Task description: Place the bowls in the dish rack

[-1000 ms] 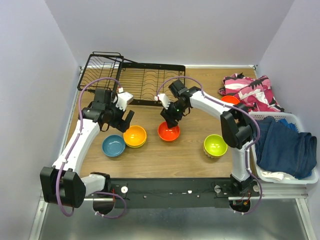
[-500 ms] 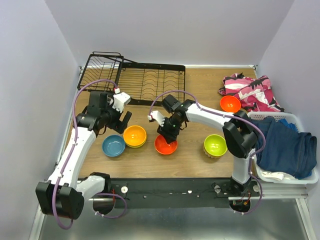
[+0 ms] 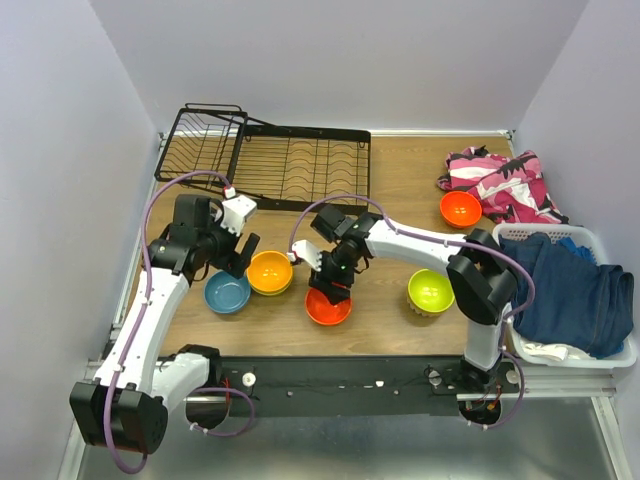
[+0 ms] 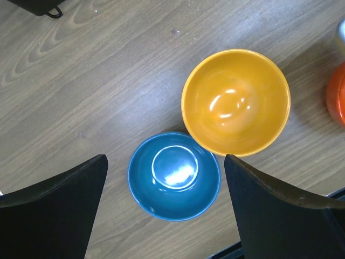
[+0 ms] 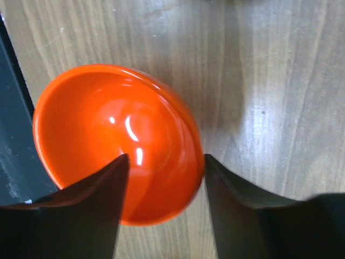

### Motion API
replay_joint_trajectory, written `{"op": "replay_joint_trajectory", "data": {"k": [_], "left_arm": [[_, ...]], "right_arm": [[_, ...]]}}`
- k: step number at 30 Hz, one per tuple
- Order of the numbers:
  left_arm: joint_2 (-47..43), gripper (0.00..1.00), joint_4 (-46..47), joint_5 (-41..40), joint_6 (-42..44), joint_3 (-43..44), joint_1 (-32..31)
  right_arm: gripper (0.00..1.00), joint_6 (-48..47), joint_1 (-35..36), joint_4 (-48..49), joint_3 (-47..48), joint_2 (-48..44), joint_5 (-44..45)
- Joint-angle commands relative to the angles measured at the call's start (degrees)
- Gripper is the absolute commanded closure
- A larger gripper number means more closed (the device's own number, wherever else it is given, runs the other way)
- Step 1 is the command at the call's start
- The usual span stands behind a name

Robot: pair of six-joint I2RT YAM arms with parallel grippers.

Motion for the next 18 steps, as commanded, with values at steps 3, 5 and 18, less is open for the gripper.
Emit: {"op": "replay_joint_trajectory", "data": {"k": [3, 5, 18], "left_arm": [[-0.7, 0.01, -0.5, 0.6, -1.1, 3.8, 0.5], [0.3, 0.01, -1.0, 1.8, -0.7, 5.9, 0.5], [0.8, 0.01, 6.5, -4.9, -16.4, 3.8, 0.6]], "right_arm": [[0.27, -3.7, 1.2, -6.5, 6.0, -2.5, 2.9], [0.25, -5.4, 1.0, -12.3, 10.3, -2.5, 4.1], [0.26, -12.8, -13.0, -16.4, 33.3, 10.9, 7.5]]}}
